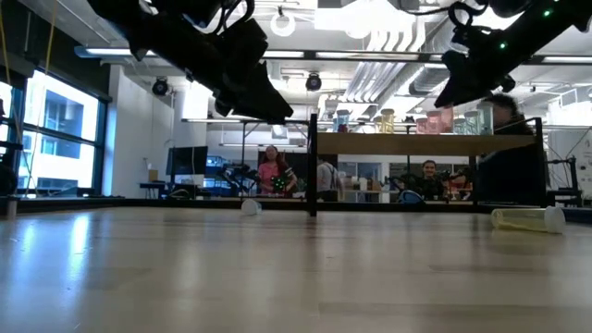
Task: Pick and place medicine bottles onto shelf by color
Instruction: Put the pink medicine bottle aligned with the other pink medicine bottle on the shelf
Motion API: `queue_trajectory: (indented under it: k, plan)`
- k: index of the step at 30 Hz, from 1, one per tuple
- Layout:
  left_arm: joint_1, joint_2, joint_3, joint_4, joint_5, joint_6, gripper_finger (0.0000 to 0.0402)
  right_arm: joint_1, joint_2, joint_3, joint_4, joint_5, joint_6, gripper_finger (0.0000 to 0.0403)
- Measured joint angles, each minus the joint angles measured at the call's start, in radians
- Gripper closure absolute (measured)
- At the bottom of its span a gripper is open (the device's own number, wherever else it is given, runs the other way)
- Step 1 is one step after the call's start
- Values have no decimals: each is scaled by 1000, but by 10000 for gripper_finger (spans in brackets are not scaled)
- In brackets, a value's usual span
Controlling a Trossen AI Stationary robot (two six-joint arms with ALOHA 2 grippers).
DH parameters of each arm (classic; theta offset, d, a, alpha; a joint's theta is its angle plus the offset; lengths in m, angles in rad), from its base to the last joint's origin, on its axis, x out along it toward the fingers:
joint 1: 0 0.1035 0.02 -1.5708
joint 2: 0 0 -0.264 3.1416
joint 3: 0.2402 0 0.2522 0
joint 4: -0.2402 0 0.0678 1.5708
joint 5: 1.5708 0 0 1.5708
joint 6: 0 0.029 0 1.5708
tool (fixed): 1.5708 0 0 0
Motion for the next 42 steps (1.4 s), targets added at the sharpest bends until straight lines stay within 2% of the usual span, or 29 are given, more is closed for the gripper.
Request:
queue_trajectory:
  k: [24, 33, 42]
  plan:
    - [0, 0, 0, 0, 0, 0, 213, -11, 20, 0, -19, -2, 41, 291]
    - [0, 0, 0, -1, 0, 0, 213, -11, 20, 0, -26, -2, 41, 268]
    - [0, 0, 0, -1, 0, 0, 213, -11, 20, 0, -17, -2, 32, 265]
